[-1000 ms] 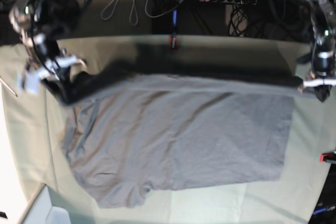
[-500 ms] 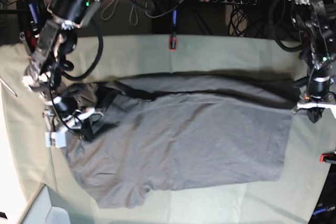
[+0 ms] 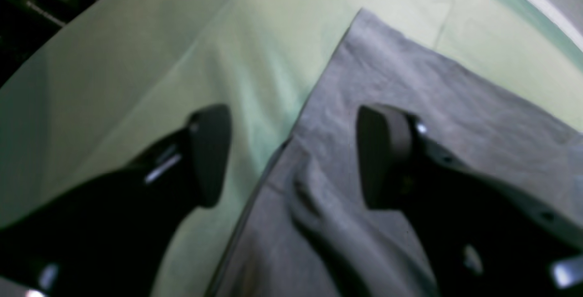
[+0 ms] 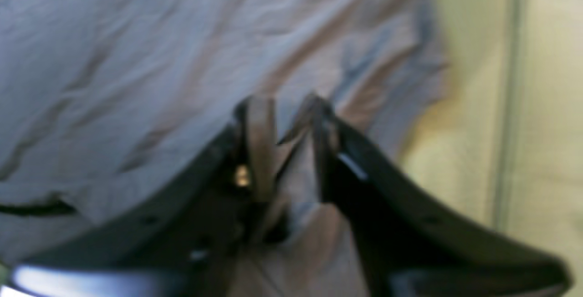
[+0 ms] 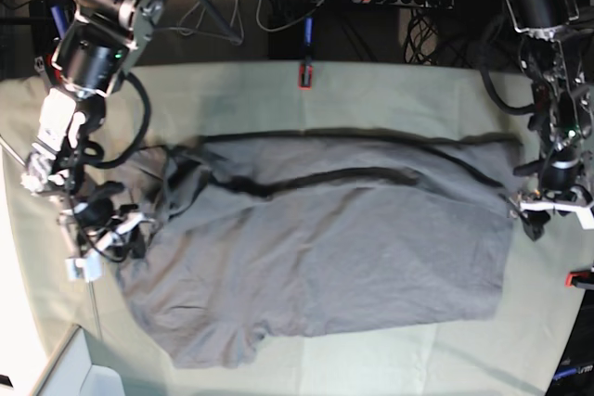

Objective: Layout the t-shirt on the table in an organized manner, then fold the t-shirt properly
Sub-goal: 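Lower the stretched edge and regrasp the shirt edge with both grippers, then grasp the shirt edge with the right gripper near the sleeve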

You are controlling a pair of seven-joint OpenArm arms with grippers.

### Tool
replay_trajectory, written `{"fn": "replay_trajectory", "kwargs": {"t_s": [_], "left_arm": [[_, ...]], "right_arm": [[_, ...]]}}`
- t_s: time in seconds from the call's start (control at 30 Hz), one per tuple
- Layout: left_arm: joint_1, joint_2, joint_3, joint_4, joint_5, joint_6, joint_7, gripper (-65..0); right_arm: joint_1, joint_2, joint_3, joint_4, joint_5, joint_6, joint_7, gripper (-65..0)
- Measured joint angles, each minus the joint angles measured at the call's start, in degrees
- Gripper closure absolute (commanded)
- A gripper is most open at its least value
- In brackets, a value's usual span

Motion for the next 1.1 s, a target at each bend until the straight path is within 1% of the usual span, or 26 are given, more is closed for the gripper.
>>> {"fn": "replay_trajectory", "kwargs": {"t_s": [0.07, 0.13, 0.27, 0.4, 0.5, 0.57, 0.73, 0.97, 1.1], "left_arm": [[-0.11, 0.02, -0.04, 0.7, -0.17, 0.0, 0.0, -42.6], [0.2, 0.02, -0.09, 1.6, -0.22, 0.0, -0.11, -42.6], [2.29, 0.09, -0.24, 2.05, -0.37, 0.17, -0.26, -42.6], [5.18, 0.33, -0.24, 0.02, -0.28, 0.17, -0.35, -42.6], [5.25, 0.33, -0.28, -3.04, -0.44, 0.33, -0.09, -42.6], [5.18, 0.35, -0.28, -3.17, -0.44, 0.26, -0.11, -42.6], [5.68, 0.33, -0.28, -3.65, -0.42, 0.2, -0.68, -42.6], [5.92, 0.48, -0.28, -5.6, -0.44, 0.2, -0.26, -42.6], [5.77, 0.35, -0.28, -5.6, -0.42, 0.22, -0.33, -42.6]], "right_arm": [[-2.14, 0.31, -0.02, 3.23, 0.55, 0.0, 0.42, -25.2], [-5.42, 0.17, 0.0, 6.97, 0.46, 0.0, 0.31, -28.2], [-12.31, -0.55, -0.39, 12.35, -0.02, 0.02, 0.11, -31.9], [-15.19, -2.38, -0.66, 11.26, 0.04, 0.02, 0.13, -31.9], [-15.93, -2.45, -0.59, 10.21, -0.04, 0.0, -0.07, -31.9], [-16.79, -2.36, -0.57, 11.5, 0.09, 0.0, 0.09, -32.0], [-19.93, -3.85, -0.57, 17.07, 0.0, -0.02, 0.24, -32.1], [-21.66, -5.03, -5.81, 17.94, -0.04, 0.0, 0.17, -32.1], [-21.07, -4.98, -6.67, 16.92, 0.04, 0.0, 0.31, -32.1]]}}
